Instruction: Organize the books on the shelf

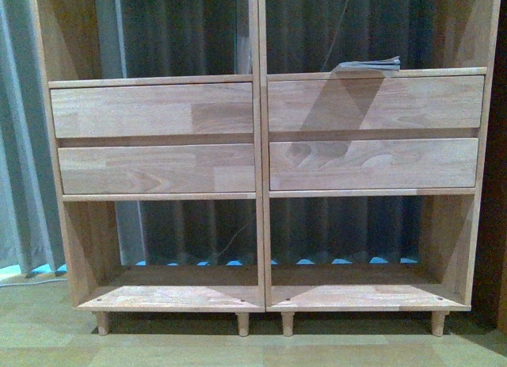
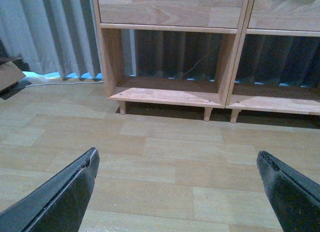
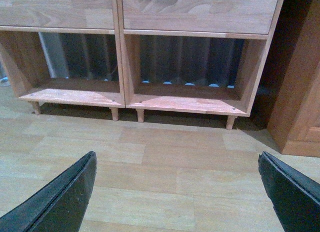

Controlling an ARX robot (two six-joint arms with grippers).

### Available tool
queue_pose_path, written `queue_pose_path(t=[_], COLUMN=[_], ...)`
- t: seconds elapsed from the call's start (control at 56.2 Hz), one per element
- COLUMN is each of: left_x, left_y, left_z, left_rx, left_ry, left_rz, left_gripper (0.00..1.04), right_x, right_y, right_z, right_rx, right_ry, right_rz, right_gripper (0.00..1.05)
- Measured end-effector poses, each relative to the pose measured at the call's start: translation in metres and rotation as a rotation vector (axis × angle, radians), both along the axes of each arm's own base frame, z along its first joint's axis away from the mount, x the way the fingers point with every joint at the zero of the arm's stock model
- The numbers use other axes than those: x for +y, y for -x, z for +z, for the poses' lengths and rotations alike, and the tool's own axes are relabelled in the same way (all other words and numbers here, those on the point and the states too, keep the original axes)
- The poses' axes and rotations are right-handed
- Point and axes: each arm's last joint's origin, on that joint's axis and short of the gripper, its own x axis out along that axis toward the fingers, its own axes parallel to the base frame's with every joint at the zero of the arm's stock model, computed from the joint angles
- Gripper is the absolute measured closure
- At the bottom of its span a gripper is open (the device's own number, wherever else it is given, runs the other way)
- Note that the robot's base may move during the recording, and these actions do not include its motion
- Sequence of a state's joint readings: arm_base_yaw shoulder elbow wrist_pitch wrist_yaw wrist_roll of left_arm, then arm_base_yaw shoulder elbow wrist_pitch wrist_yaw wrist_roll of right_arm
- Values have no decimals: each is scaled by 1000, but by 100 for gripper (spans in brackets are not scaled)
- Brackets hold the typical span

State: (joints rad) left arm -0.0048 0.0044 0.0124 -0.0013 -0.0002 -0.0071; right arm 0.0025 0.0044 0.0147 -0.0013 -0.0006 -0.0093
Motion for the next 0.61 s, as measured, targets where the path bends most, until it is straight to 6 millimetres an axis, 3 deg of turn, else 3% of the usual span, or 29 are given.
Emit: queue_pose_path(t=[0.605], left_x=[0], left_y=[0], left_z=[0], left_rx=[0], left_ry=[0], left_rz=[0], left_gripper=[7], right_x=[0], right_y=[0], right_z=[0], right_rx=[0], right_ry=[0], right_rz=[0], right_gripper=[7])
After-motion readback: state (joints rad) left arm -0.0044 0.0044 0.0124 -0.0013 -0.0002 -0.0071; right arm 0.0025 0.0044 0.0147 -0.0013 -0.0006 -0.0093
